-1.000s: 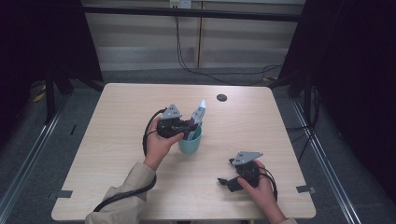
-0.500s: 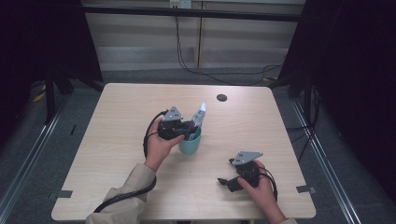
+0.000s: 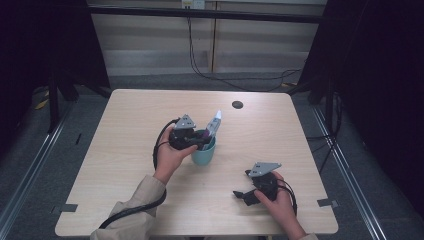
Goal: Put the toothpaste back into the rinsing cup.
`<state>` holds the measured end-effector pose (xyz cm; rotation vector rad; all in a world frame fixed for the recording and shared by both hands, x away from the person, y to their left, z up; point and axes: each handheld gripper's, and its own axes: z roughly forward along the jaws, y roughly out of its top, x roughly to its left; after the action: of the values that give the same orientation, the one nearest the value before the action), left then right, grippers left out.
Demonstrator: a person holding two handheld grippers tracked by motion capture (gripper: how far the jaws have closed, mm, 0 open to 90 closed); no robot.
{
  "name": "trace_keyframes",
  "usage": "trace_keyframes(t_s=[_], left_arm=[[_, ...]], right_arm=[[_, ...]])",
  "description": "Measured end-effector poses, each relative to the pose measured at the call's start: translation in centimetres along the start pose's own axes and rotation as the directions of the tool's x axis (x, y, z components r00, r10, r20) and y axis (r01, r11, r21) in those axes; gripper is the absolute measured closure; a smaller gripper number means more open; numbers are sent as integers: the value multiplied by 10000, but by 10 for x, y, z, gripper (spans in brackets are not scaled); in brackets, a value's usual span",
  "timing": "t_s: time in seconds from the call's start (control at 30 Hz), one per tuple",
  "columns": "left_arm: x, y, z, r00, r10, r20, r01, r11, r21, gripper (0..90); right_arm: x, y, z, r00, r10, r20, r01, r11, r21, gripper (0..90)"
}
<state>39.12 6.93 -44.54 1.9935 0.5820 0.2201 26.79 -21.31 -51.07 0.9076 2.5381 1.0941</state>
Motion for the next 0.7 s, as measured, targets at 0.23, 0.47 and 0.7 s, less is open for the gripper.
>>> trace_keyframes(t_s=[0.23, 0.47, 0.7], left_arm=[[0, 2, -2, 10000, 29, -15, -29, 9998, 194, 681], [0, 5, -5, 10000, 2, -43, 0, 9995, 326, 657], [0, 10, -8, 10000, -48, 5, 48, 9990, 446, 618]], right_arm=[[0, 0, 0, 10000, 2, 12, -2, 10000, -10, 107], [0, 0, 0, 10000, -3, 11, 3, 10000, -10, 107], [0, 0, 0, 10000, 25, 4, -25, 10000, -1, 107]])
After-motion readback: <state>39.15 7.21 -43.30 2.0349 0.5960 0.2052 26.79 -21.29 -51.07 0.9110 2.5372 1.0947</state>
